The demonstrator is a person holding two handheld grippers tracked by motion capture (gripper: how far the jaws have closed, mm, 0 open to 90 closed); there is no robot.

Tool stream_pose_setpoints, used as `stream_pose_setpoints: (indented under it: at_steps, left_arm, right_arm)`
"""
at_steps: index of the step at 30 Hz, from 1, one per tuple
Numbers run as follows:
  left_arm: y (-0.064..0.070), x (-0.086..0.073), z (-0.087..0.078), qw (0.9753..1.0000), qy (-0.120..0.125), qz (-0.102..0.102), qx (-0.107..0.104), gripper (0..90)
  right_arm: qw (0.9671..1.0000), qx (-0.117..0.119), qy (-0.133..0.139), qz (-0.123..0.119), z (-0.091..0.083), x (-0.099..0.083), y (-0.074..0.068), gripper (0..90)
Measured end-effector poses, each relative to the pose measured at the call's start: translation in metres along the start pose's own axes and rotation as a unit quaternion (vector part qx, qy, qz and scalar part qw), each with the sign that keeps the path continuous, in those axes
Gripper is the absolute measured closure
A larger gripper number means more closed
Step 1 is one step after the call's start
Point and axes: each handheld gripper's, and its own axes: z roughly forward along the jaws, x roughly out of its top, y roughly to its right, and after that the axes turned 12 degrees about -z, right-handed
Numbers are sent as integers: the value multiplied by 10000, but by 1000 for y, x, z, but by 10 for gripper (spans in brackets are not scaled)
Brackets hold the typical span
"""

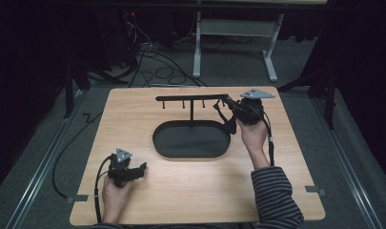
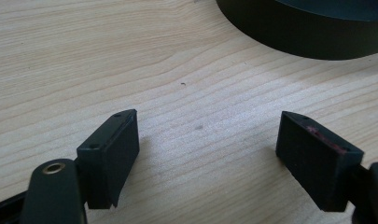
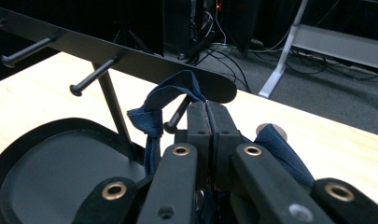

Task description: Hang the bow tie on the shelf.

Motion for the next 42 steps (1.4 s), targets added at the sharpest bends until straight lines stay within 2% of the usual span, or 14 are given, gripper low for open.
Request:
stream_pose_setpoints:
  at_steps: [5, 14, 17, 24, 33, 42]
  left_arm:
    - [0, 0, 0, 10000, -1, 1, 0, 218]
    - [0, 0, 0, 10000, -4, 7, -4, 218]
    - [0, 0, 0, 10000, -3, 8, -5, 218]
    - [0, 0, 0, 10000, -4, 7, -5, 220]
    - [0, 0, 0, 10000, 5, -3, -5, 220]
    - [0, 0, 0, 10000, -4, 8, -5, 220]
  right_arm:
    - [10000, 8, -59, 36, 2, -2, 1, 900]
    - [9998, 15, -208, -35, 6, -3, 0, 869]
    - [9998, 33, -172, -5, 5, -3, -2, 861]
    - [9999, 64, -91, -12, -2, -2, 1, 851]
    - [9998, 101, 51, 147, -19, -3, 8, 801]
    - [9995, 140, 49, 278, -30, -11, 15, 727]
